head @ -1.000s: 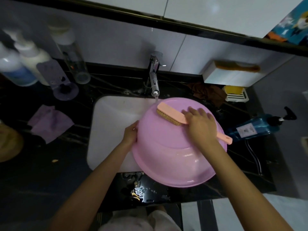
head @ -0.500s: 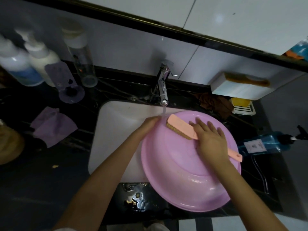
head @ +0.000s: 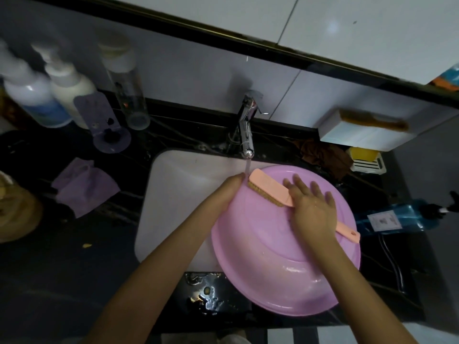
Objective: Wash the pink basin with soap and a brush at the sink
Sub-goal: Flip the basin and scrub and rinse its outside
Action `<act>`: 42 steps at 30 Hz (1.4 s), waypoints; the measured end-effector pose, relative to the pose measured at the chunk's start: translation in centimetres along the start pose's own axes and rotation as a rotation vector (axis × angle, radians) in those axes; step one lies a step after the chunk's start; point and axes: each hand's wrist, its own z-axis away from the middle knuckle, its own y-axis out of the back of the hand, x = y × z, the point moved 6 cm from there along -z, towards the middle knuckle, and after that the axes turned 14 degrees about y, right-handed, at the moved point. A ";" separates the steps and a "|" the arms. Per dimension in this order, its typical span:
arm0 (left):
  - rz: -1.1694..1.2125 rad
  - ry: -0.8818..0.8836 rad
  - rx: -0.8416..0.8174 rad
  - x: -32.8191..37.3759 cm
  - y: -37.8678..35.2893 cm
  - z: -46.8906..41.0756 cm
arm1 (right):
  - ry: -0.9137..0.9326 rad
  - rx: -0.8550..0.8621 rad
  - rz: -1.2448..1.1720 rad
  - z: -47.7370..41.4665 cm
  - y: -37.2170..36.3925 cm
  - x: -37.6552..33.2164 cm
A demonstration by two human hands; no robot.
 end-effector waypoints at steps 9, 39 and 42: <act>-0.076 -0.071 0.036 0.0 0.9 1.3 | -0.039 -0.018 0.026 -0.7 -0.5 -0.2; -0.063 -0.234 0.179 -1.5 0.9 1.3 | -0.049 -0.094 0.078 -0.3 0.5 1.5; -0.051 -0.270 0.133 -0.3 1.6 0.9 | -0.013 -0.044 0.076 -0.4 0.8 1.2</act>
